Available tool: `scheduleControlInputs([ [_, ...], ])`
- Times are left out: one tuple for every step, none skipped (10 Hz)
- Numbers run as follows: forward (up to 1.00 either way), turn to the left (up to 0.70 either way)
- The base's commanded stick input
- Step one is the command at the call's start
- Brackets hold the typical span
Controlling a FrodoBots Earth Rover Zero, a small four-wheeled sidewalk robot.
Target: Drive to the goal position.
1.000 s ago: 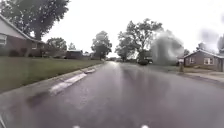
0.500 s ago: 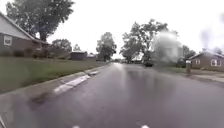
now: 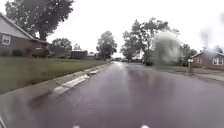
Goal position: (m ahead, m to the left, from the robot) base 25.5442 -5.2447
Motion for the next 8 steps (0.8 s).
scheduleControlInputs([
  [0.50,0.00],
  [0.50,0.00],
  [0.50,0.00],
  [0.50,0.00],
  [0.50,0.00],
  [0.50,0.00],
  [0.50,0.00],
  [0.50,0.00],
])
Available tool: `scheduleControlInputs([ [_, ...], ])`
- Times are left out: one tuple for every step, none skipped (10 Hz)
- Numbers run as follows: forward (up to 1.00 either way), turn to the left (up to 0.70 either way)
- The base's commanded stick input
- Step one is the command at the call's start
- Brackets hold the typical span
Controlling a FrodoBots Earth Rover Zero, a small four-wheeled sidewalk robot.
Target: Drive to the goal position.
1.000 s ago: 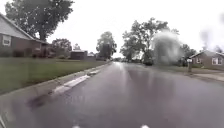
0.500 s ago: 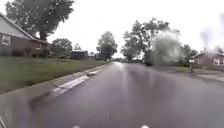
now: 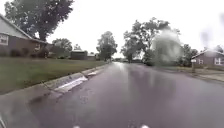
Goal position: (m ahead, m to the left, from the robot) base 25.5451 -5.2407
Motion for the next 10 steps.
scheduleControlInputs([
  [0.50,0.00],
  [0.50,0.00],
  [0.50,0.00],
  [0.50,0.00],
  [0.50,0.00],
  [0.50,0.00],
  [0.50,0.00],
  [0.50,0.00],
  [0.50,0.00],
  [0.50,0.00],
])
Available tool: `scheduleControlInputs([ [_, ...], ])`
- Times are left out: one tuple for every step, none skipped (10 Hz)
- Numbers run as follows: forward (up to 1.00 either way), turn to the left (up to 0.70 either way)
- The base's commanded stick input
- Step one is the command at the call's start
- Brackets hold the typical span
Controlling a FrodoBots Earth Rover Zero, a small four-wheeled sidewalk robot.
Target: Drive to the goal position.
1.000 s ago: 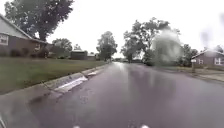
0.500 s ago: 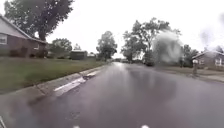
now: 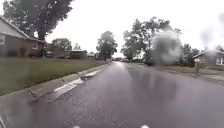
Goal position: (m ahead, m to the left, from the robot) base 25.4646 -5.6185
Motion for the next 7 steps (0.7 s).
scheduleControlInputs([
  [0.50,0.00],
  [0.50,0.00],
  [0.50,0.00],
  [0.50,0.00],
  [0.50,0.00],
  [0.50,0.00],
  [0.50,0.00],
])
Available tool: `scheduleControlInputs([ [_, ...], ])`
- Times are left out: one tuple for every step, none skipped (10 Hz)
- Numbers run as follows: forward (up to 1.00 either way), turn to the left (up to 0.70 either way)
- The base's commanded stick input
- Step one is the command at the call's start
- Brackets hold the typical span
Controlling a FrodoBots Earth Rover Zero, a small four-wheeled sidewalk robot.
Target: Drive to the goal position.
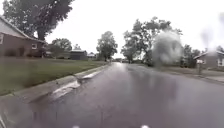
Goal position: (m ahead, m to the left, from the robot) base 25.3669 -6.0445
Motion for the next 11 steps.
scheduleControlInputs([
  [0.50,0.00],
  [0.50,0.00],
  [0.50,0.00],
  [0.50,0.00],
  [0.50,0.00],
  [0.50,0.00],
  [0.50,0.00],
  [0.50,0.00],
  [0.50,0.00],
  [0.50,0.00],
  [0.50,0.00],
])
